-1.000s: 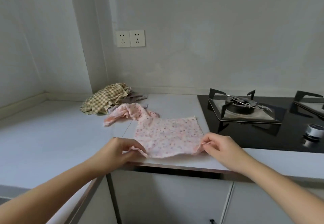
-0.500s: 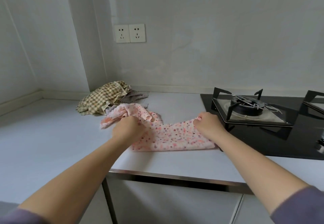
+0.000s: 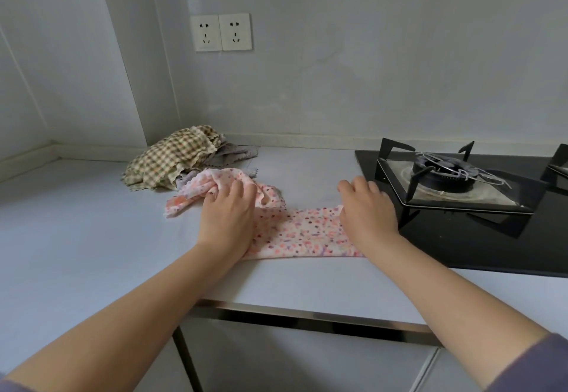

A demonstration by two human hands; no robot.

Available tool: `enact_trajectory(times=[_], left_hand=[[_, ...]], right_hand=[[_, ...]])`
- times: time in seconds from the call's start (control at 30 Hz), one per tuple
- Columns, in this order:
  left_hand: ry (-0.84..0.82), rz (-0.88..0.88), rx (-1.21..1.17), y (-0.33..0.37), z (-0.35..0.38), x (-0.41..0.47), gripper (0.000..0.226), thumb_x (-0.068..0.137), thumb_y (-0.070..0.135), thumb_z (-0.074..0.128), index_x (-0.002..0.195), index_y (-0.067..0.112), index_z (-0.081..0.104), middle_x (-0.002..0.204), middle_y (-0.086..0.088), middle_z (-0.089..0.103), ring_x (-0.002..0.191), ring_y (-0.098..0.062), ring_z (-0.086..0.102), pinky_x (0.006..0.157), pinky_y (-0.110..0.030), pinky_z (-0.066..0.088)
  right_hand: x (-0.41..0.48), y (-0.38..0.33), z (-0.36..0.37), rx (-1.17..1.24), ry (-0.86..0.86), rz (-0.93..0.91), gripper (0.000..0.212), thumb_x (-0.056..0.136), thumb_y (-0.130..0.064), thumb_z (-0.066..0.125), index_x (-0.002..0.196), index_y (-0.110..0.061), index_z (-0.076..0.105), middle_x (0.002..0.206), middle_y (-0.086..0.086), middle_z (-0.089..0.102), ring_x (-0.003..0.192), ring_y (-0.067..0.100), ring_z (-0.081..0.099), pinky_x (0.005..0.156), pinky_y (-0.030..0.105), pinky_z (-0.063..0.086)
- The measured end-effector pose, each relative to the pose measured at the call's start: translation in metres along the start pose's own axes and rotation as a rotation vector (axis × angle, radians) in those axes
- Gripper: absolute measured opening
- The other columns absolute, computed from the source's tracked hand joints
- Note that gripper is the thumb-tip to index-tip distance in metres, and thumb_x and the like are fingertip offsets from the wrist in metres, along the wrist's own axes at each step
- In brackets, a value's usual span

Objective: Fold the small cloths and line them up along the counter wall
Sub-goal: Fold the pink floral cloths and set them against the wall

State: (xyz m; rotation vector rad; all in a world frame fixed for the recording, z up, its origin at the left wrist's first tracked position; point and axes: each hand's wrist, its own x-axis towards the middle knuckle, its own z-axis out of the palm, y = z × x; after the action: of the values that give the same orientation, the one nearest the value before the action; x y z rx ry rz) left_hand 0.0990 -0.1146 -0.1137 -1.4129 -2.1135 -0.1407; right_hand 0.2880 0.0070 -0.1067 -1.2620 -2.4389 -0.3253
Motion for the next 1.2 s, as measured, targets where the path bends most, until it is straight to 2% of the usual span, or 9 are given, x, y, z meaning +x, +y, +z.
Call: enact_trajectory(times=[0.13, 0.3, 0.4, 0.5, 0.77, 0.93, 1.03, 1.1, 1.2], left_hand=[[0.031, 0.347, -0.33, -0.002, 0.011, 0.001, 0.031, 0.085, 0.021, 0.039, 0.1, 0.016, 0.065, 0.096, -0.002, 0.062, 0.084, -0.027, 0.061, 0.07, -0.04, 0.049], [-0.063, 0.218, -0.62, -0.001, 0.005, 0.011, 0.024, 0.093, 0.028, 0.047, 0.089, 0.018, 0.068, 0.084, 0.002, 0.067, 0.072, -0.021, 0.061, 0.062, -0.035, 0.049], [-0.039, 0.177, -0.428, -0.008, 0.009, 0.026, 0.022, 0.094, 0.028, 0.045, 0.094, 0.019, 0.065, 0.09, 0.001, 0.067, 0.083, -0.023, 0.06, 0.072, -0.034, 0.046], [-0.255, 0.211, -0.24, -0.016, 0.028, 0.042, 0.04, 0.098, 0.045, 0.029, 0.12, 0.025, 0.057, 0.117, 0.0, 0.061, 0.114, -0.026, 0.054, 0.096, -0.042, 0.037], [-0.438, -0.377, -0.362, -0.031, 0.071, 0.095, 0.057, 0.097, 0.047, 0.022, 0.146, 0.018, 0.031, 0.148, -0.011, 0.039, 0.133, -0.033, 0.037, 0.108, -0.044, 0.028], [-0.135, 0.085, -0.452, 0.012, 0.045, 0.068, 0.035, 0.095, 0.033, 0.04, 0.123, 0.02, 0.055, 0.129, 0.0, 0.054, 0.115, -0.023, 0.053, 0.098, -0.039, 0.036], [-0.326, 0.388, -0.604, 0.018, 0.038, 0.052, 0.053, 0.096, 0.055, 0.026, 0.139, 0.029, 0.043, 0.149, 0.009, 0.037, 0.138, -0.011, 0.032, 0.112, -0.044, 0.026], [-0.529, 0.415, -0.537, 0.021, 0.039, 0.047, 0.061, 0.095, 0.06, 0.019, 0.15, 0.035, 0.016, 0.158, 0.015, 0.008, 0.145, -0.004, 0.002, 0.118, -0.046, 0.004], [-0.569, 0.342, -0.477, 0.025, 0.033, 0.042, 0.065, 0.094, 0.06, 0.017, 0.152, 0.033, 0.005, 0.159, 0.014, -0.003, 0.145, -0.006, -0.008, 0.118, -0.048, -0.005]], right_hand=[[-0.007, -0.009, -0.004, 0.181, -0.056, -0.045, 0.016, 0.096, -0.021, 0.042, 0.104, -0.016, 0.055, 0.103, 0.002, 0.059, 0.089, 0.026, 0.058, 0.065, 0.03, 0.041], [0.003, -0.009, 0.005, 0.158, -0.284, -0.019, 0.038, 0.1, -0.038, 0.031, 0.119, -0.017, 0.056, 0.128, 0.006, 0.049, 0.116, 0.027, 0.045, 0.087, 0.034, 0.04], [0.017, -0.009, 0.01, 0.161, -0.4, -0.017, 0.047, 0.1, -0.043, 0.024, 0.134, -0.019, 0.046, 0.142, 0.007, 0.041, 0.129, 0.029, 0.037, 0.104, 0.042, 0.031], [0.022, -0.013, 0.015, 0.154, -0.348, -0.067, 0.046, 0.099, -0.044, 0.027, 0.139, -0.025, 0.04, 0.147, 0.004, 0.036, 0.133, 0.026, 0.032, 0.107, 0.044, 0.028], [0.036, -0.003, 0.029, 0.213, -0.6, -0.328, 0.063, 0.095, -0.062, 0.019, 0.15, -0.04, -0.002, 0.158, -0.008, -0.018, 0.145, 0.012, -0.018, 0.118, 0.044, -0.01], [0.038, 0.002, 0.032, 0.241, -0.499, -0.326, 0.06, 0.098, -0.056, 0.022, 0.151, -0.036, 0.003, 0.16, -0.007, -0.012, 0.146, 0.014, -0.016, 0.119, 0.044, -0.008], [0.043, 0.008, 0.032, 0.167, -0.392, -0.171, 0.056, 0.101, -0.047, 0.019, 0.151, -0.022, 0.018, 0.16, 0.003, 0.01, 0.147, 0.019, 0.007, 0.119, 0.043, 0.006], [0.046, 0.01, 0.033, 0.136, -0.484, -0.078, 0.061, 0.1, -0.05, 0.015, 0.152, -0.019, 0.013, 0.161, 0.006, 0.004, 0.148, 0.022, 0.002, 0.118, 0.047, 0.002], [0.045, 0.011, 0.033, 0.082, -0.49, -0.03, 0.062, 0.1, -0.049, 0.014, 0.153, -0.019, 0.006, 0.161, 0.008, -0.006, 0.147, 0.024, -0.009, 0.117, 0.052, -0.007]])
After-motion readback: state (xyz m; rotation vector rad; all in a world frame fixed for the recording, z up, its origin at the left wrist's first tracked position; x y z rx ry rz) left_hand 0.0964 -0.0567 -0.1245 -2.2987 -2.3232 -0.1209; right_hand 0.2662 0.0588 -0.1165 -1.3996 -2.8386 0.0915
